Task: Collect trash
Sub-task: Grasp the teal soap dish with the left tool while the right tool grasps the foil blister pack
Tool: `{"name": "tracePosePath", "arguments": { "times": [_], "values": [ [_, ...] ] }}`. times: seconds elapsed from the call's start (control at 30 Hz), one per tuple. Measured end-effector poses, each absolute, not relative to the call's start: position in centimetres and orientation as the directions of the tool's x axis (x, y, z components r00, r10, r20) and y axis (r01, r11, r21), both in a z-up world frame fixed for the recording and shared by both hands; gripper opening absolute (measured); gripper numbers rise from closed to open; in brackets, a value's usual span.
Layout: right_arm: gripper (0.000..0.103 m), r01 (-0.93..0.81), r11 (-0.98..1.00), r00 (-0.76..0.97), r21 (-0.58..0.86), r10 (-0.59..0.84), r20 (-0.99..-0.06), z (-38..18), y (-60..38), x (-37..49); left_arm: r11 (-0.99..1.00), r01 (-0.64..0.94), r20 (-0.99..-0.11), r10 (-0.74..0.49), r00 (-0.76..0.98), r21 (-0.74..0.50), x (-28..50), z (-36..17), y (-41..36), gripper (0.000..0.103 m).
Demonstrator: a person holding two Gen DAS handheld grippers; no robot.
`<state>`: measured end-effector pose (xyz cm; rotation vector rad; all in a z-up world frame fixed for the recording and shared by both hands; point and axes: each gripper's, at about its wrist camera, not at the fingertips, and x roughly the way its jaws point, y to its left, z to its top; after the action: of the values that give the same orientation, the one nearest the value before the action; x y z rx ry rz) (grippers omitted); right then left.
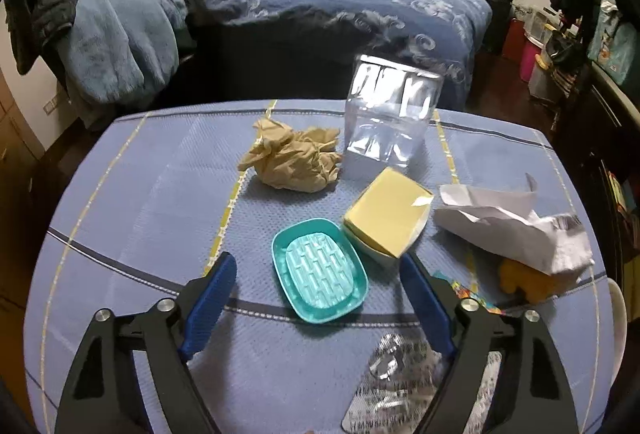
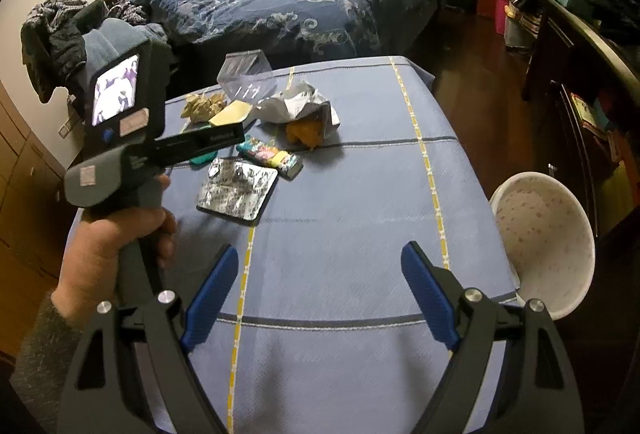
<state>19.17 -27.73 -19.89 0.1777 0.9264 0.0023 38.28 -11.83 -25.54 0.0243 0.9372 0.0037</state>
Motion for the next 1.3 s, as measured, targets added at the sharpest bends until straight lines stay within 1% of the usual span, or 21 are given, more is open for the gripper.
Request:
{"name": "tracePosePath", "arguments": {
  "times": [0.03, 0.07, 0.13, 0.2, 0.23, 0.27, 0.43, 0.5, 0.63, 0.77, 0.9, 1.03, 1.13, 1.2, 1.27, 1.3],
  "values": [
    [0.085, 0.073, 0.985, 0.603, 0.155, 0.08, -0.794, -19.8, -27.7, 19.2, 1.0, 0.006, -0.81, 0.018, 0.586, 0.026, 38.5, -25.8, -11.8, 0.074],
    [0.085, 0.072, 0.985, 0.604, 0.157, 0.082, -0.793, -19.7, -27.7, 19.3, 1.0, 0.005, -0.812, 0.02, 0.583, 0.029, 38.7, -26.0, -11.7, 0.072],
    [0.085, 0.07, 0.985, 0.605, 0.156, 0.082, -0.792, -19.6, -27.5, 19.5, 1.0, 0.006, -0.807, 0.013, 0.591, 0.02, 38.8, -26.0, -11.5, 0.07],
    [0.085, 0.07, 0.986, 0.606, 0.152, 0.078, -0.791, -19.6, -27.4, 19.8, 1.0, 0.004, -0.805, 0.011, 0.594, 0.017, 39.0, -26.0, -11.2, 0.066],
    [0.085, 0.071, 0.986, 0.607, 0.15, 0.077, -0.791, -19.6, -27.3, 19.9, 1.0, 0.001, -0.8, 0.01, 0.6, 0.014, 39.1, -25.9, -10.9, 0.058],
    [0.085, 0.072, 0.986, 0.608, 0.15, 0.076, -0.79, -19.6, -27.2, 20.0, 1.0, 0.002, -0.796, 0.008, 0.605, 0.011, 39.2, -25.9, -10.8, 0.047],
    [0.085, 0.067, 0.985, 0.604, 0.159, 0.087, -0.792, -20.0, -26.4, 21.5, 0.997, 0.036, -0.783, -0.078, 0.617, -0.071, 39.0, -25.7, -9.3, 0.047],
    [0.085, 0.06, 0.985, 0.602, 0.165, 0.096, -0.792, -20.2, -25.8, 22.3, 0.996, 0.033, -0.778, -0.089, 0.622, -0.088, 38.5, -25.5, -8.7, 0.047],
    [0.085, 0.043, 0.983, 0.582, 0.176, 0.118, -0.804, -21.3, -24.4, 24.3, 0.996, 0.017, -0.762, -0.074, 0.644, -0.083, 37.0, -24.6, -6.9, 0.047],
    [0.085, 0.057, 0.976, 0.53, 0.21, 0.148, -0.835, -23.5, -22.8, 26.9, 0.999, -0.016, -0.742, -0.018, 0.67, -0.039, 35.0, -23.3, -4.5, 0.047],
    [0.085, 0.082, 0.978, 0.5, 0.189, 0.124, -0.857, -25.1, -20.8, 28.7, 0.999, -0.035, -0.736, -0.003, 0.677, -0.036, 33.9, -22.4, -2.5, 0.047],
    [0.096, 0.119, 0.979, 0.5, 0.164, 0.084, -0.862, -25.4, -18.9, 29.6, 0.999, -0.04, -0.729, 0.007, 0.685, -0.028, 33.1, -21.8, -1.1, 0.047],
    [0.098, 0.144, 0.978, 0.5, 0.149, 0.058, -0.864, -25.6, -17.8, 30.3, 0.999, -0.035, -0.723, 0.008, 0.691, -0.023, 32.8, -21.4, -0.8, 0.047],
    [0.098, 0.154, 0.984, 0.499, 0.095, 0.006, -0.867, -25.8, -16.8, 31.0, 0.999, -0.033, -0.719, 0.003, 0.695, -0.028, 32.6, -21.2, -0.5, 0.047],
    [0.095, 0.16, 0.986, 0.499, 0.048, -0.039, -0.866, -26.1, -16.2, 31.3, 0.999, -0.033, -0.716, -0.001, 0.698, -0.033, 32.4, -21.0, -0.2, 0.047],
    [0.088, 0.169, 0.985, 0.504, 0.022, -0.067, -0.861, -26.1, -16.0, 31.3, 0.999, -0.033, -0.714, -0.002, 0.7, -0.034, 32.1, -20.8, -0.1, 0.047]
  ]
}}
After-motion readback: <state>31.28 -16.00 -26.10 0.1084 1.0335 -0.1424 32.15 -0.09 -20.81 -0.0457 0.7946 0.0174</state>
